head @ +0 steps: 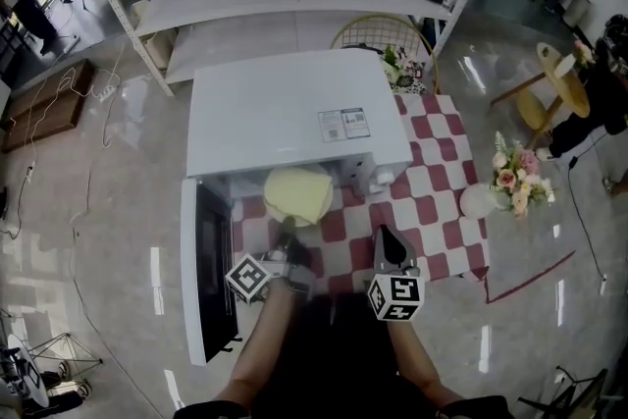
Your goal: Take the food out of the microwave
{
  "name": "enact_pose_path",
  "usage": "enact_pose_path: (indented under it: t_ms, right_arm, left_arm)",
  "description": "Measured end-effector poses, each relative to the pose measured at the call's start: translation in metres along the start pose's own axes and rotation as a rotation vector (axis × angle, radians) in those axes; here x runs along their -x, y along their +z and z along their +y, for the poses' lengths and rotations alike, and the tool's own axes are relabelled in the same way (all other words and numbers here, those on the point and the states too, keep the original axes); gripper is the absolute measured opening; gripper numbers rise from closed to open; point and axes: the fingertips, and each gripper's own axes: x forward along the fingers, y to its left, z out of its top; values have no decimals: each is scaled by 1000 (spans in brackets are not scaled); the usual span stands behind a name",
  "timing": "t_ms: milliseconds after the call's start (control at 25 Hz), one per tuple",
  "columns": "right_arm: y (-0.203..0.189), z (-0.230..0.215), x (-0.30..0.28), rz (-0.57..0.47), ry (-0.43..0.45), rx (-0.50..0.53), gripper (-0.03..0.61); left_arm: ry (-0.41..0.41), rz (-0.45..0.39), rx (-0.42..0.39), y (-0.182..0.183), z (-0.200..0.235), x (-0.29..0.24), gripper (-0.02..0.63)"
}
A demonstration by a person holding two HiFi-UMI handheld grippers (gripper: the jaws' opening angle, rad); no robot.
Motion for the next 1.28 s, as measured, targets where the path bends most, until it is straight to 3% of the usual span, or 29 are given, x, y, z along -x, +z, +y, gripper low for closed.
enact_pose_path:
  t_ms: [520, 760, 1280]
  right_arm:
    - [0, -15, 5, -9, 3, -11, 2]
    - [1, -21, 12, -3, 39, -1, 2]
    - [-3, -36, 37, 8, 79, 7, 2]
  left_arm:
    - [-9, -4, -26, -9, -5, 10, 23]
    - [-31, -41, 23, -25, -13, 17, 23]
    - [-22, -63, 23, -59, -19, 37, 23]
